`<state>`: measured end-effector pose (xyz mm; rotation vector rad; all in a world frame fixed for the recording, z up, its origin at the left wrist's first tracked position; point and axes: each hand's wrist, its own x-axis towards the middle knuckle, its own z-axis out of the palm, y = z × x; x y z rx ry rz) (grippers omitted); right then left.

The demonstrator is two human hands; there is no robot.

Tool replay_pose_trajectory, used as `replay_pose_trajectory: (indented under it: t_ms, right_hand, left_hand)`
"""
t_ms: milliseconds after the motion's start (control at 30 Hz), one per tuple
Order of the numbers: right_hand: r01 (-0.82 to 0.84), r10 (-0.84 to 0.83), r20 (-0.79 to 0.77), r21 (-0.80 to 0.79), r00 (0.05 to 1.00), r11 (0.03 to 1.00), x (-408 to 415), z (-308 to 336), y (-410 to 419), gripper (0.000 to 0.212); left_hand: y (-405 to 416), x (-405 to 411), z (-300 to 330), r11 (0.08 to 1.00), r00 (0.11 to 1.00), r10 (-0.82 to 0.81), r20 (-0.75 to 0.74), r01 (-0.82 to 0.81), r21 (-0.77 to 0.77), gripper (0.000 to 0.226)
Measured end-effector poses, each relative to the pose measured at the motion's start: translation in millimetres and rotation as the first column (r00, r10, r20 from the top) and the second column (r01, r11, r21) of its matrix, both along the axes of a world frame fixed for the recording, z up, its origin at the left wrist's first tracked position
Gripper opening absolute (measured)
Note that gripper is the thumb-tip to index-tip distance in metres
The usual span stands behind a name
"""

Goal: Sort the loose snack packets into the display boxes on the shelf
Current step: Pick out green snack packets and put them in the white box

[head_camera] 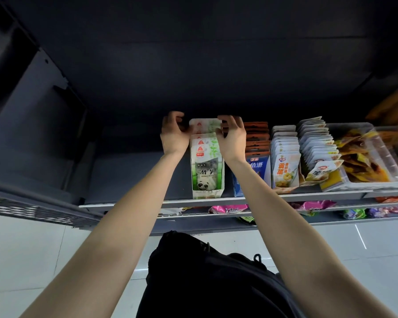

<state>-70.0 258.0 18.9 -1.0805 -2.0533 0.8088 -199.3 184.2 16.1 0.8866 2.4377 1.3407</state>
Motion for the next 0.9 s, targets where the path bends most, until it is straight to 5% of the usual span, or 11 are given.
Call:
replay_pose_trajectory:
  t_ms: [267,500,633,900]
  right_hand:
    - [-0.117,0.078,0.266,0.137,0.961,0.984,14.7,-10.4,-2.3,0.045]
    - [-0.082,0.072,0.207,0.040,0.976,0.996,28.9,-13.3,-13.6,0.049]
    - [-0.099,0.099,0.214,-0.012,0.972,0.995,26.5,-16.2,-25.9,0.056]
    - [-0.096,0.110,0.187,-0.081,0.976,0.992,30.8,-16.4,-30.2,0.059]
  left_hand:
    - [-24.6,19.2,5.8,0.987,0.989,-0.146,0.001,0.146,0.070,0.045]
    - [-46.4,32.8,-9.8,0.972,0.985,-0.152,0.082,0.164,-0.169,0.062]
    - [-39.3,51.2,-10.7,0.926,0.961,-0.277,0.023,0.273,-0.260,0.063]
    - [-36.8,54.0,-13.7,0.905,0.956,-0.266,-0.126,0.203,-0.374,0.066]
